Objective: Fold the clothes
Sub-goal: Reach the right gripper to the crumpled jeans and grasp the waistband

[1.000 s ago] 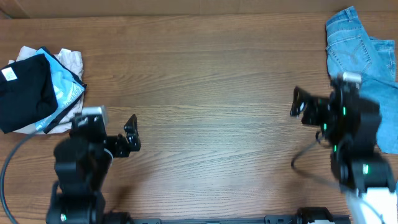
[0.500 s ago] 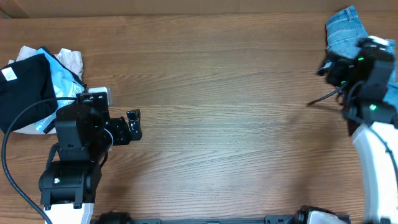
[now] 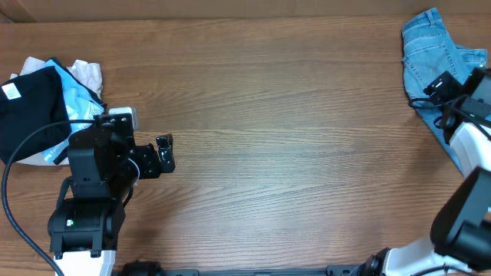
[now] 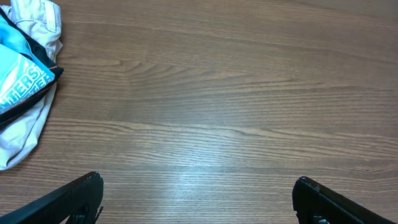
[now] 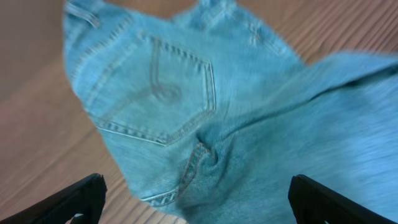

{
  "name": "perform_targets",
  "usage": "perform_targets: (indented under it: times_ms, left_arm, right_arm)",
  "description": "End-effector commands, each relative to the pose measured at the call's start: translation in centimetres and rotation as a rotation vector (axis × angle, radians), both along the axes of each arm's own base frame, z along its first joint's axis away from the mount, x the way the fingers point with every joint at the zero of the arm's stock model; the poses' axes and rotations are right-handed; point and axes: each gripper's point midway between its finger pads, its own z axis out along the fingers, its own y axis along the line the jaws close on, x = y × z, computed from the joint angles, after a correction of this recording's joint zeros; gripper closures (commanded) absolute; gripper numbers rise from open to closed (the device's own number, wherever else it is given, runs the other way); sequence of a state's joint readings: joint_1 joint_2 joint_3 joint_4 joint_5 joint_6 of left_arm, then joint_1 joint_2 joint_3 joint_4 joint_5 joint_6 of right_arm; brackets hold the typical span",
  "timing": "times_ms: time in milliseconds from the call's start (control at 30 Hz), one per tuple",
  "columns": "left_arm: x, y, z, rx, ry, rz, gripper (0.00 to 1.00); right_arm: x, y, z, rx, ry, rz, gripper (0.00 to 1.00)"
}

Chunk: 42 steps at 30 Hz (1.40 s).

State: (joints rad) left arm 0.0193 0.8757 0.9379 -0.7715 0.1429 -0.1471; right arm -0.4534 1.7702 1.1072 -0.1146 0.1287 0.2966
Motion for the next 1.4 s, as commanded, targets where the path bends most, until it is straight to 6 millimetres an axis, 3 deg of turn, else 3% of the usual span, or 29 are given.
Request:
perform_targets:
  times_ms: [0,167,333,500,533,600,633,700,867,1033,1133,1233,1367]
  left_arm:
    - [0.2,-0.4,1.3,0.008,-0.032,-0.028,0.0]
    - [0.2,-0.4,1.2,0.008,-0.029,-0.028,0.0]
    - [0.2,-0.4,1.2,0.008,-0.029,-0.029,0.0]
    - [0.2,-0.4,1.2,0.008,-0.029,-0.028,0.0]
    - [0.2,-0.4,1.2,0.008,-0.029,-0.029,0.0]
    - [0.2,-0.4,1.2,0.008,-0.029,-0.029,0.0]
    - [0.2,-0.4,1.2,0.008,-0.029,-0.028,0.0]
    - [0.2,-0.4,1.2,0.008,-0.029,-0.028,0.0]
    - [0.2,-0.4,1.2,0.008,-0.03,-0.028,0.0]
    - [0.2,-0.4,1.3,0.009,-0.034,-0.028,0.0]
    - [0.4,-0.4,1.5,0.009,-0.044,-0.027,0.0]
    - [0.6,-0.4,1.7,0.009,-0.057,-0.027,0.0]
    - [0.8,-0.3,2.0,0.01,-0.072,-0.027,0.0]
  right_arm:
    - [0.2,-0.9,-1.6,0.028,0.004,-0.075,0.04]
    - [-0.3,-1.7,-3.3,0.111,-0.023,-0.21,0.04]
    - [0.4,-1.7,-3.9,0.125,-0.047,-0.203,0.05]
    - [0.2,-1.5,-6.3,0.143,0.0,-0.207,0.11]
    - [0.1,-1.5,-6.7,0.145,0.008,-0.208,0.16]
    - [0.1,-1.5,-6.7,0.145,0.007,-0.208,0.44]
    - [0.2,-1.6,-6.6,0.143,0.001,-0.207,0.65]
    - [0.5,-1.7,-6.3,0.138,-0.012,-0.205,0.93]
    - [1.6,-0.6,-4.9,0.178,-0.041,-0.136,0.96]
    - [4.1,4.0,-0.6,0.274,-0.121,0.105,0.96]
    - [4.8,9.1,2.3,0.305,-0.115,0.298,0.96]
    - [4.1,14.1,3.8,0.31,-0.051,0.447,0.96]
    - [0.8,22.0,4.2,0.386,0.089,0.62,0.95]
